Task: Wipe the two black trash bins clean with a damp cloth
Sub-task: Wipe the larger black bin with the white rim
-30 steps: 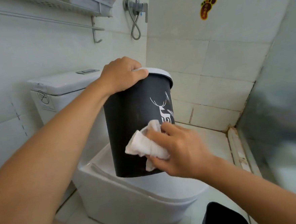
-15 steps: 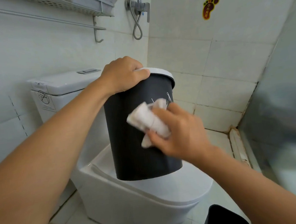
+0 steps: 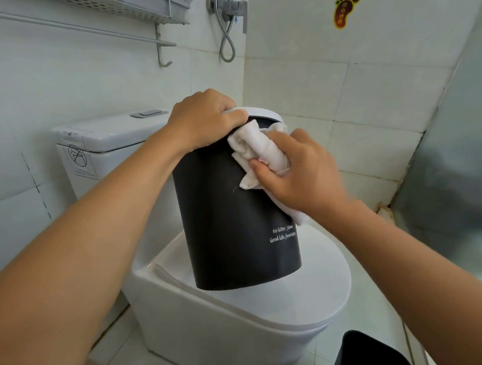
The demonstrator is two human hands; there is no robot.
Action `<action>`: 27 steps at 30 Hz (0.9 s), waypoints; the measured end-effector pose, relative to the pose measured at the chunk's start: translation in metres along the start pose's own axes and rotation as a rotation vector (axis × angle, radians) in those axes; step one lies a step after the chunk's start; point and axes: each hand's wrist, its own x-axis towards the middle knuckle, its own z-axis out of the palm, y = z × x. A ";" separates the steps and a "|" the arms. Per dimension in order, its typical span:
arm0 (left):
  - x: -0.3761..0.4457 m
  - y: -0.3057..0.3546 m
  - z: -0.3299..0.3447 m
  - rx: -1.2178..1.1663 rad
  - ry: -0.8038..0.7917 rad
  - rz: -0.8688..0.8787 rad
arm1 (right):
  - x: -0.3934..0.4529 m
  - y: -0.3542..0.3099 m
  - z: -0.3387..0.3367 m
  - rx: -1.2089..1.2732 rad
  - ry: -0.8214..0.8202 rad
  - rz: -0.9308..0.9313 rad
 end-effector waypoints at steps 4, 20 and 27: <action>-0.002 -0.009 -0.001 -0.008 0.008 -0.021 | -0.038 -0.014 -0.003 -0.092 -0.113 -0.312; -0.007 -0.022 -0.004 -0.269 -0.057 0.148 | -0.006 -0.005 -0.013 0.068 0.009 -0.064; -0.010 -0.026 -0.005 -0.277 -0.050 0.157 | -0.029 0.004 -0.014 0.077 -0.071 -0.122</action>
